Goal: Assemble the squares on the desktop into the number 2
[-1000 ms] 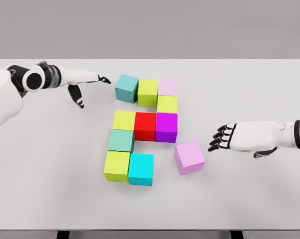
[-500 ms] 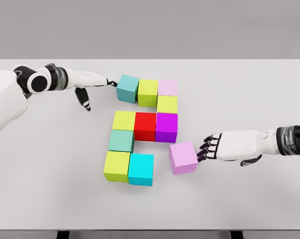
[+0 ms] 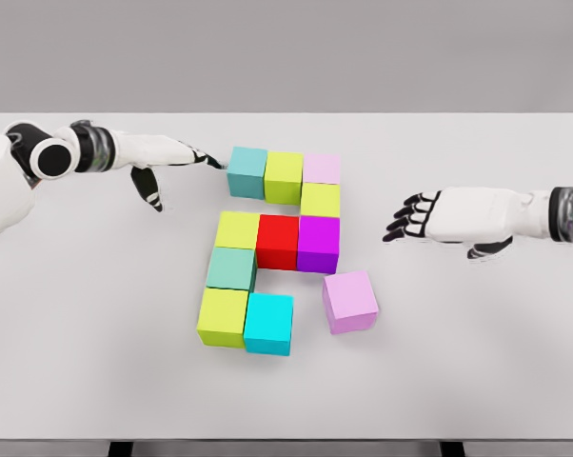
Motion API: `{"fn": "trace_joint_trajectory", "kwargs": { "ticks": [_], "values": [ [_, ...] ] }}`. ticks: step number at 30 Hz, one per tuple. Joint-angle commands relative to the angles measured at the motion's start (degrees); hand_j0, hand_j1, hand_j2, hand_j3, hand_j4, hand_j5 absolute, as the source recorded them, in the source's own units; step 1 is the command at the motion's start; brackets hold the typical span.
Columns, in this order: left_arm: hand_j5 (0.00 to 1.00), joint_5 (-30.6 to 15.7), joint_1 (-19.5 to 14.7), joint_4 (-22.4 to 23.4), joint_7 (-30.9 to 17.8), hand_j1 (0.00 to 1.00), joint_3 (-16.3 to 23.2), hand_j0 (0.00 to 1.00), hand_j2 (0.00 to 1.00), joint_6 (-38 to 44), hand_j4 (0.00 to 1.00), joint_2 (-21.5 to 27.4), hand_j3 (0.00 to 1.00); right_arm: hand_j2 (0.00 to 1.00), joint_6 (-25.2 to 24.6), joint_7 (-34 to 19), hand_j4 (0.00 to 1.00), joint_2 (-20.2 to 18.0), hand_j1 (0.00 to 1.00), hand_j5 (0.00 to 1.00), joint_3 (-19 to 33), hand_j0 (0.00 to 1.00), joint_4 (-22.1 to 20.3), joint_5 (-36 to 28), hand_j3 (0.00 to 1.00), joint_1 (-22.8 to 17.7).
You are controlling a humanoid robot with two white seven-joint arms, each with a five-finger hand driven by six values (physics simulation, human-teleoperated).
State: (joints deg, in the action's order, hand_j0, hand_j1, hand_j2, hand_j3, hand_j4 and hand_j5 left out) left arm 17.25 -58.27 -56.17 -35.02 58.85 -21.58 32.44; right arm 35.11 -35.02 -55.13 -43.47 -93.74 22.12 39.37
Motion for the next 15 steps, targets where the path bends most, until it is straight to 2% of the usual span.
{"fn": "trace_joint_trajectory", "kwargs": {
  "ticks": [1,2,4,6,7,8,11,15],
  "values": [
    [1.00,-0.28,0.00,-0.96,0.02,1.00,-0.13,1.00,1.00,-5.48,1.00,5.44,1.00,1.00,-0.11,0.02,1.00,3.10,1.00,1.00,-0.03,1.00,3.56,0.47,1.00,0.00],
    [1.00,-0.81,-0.09,-1.49,0.02,1.00,-0.31,1.00,1.00,-7.86,1.00,8.60,1.00,1.00,-0.11,0.02,1.00,3.18,1.00,1.00,-0.21,1.00,3.83,1.43,1.00,0.00],
    [1.00,-3.71,0.00,-3.24,0.02,1.00,-0.31,1.00,1.00,-9.71,1.00,10.72,1.00,1.00,-0.11,0.02,1.00,3.62,1.00,1.00,-0.30,1.00,3.92,2.31,1.00,0.00],
    [1.00,-3.45,0.09,-10.01,0.02,1.00,-0.14,1.00,1.00,-12.17,1.00,10.72,1.00,1.00,-0.11,0.02,1.00,3.62,1.00,1.00,-2.05,1.00,3.66,3.11,1.00,0.00],
    [1.00,-3.27,0.09,-11.50,0.02,1.00,-0.22,1.00,1.00,-13.42,1.00,11.07,1.00,1.00,-0.11,0.02,1.00,3.62,1.00,1.00,-2.84,1.00,3.39,3.19,1.00,0.00],
    [1.00,-3.27,0.09,-11.86,0.02,1.00,-0.75,1.00,1.00,-13.42,1.00,12.39,1.00,1.00,-0.11,0.02,1.00,3.62,1.00,1.00,-3.55,1.00,2.87,3.19,1.00,0.00],
    [1.00,-3.18,0.53,-11.51,0.02,1.00,-4.44,1.00,1.00,-13.42,1.00,12.39,1.00,1.00,-0.11,0.02,1.00,3.27,1.00,1.00,-5.04,1.00,0.58,3.28,1.00,-0.09],
    [1.00,-3.19,0.53,-11.33,0.02,1.00,-4.79,1.00,1.00,-13.42,1.00,14.05,1.00,1.00,-0.11,0.02,1.00,3.10,1.00,1.00,-6.89,1.00,-2.23,3.28,1.00,-0.09]
  ]
}}
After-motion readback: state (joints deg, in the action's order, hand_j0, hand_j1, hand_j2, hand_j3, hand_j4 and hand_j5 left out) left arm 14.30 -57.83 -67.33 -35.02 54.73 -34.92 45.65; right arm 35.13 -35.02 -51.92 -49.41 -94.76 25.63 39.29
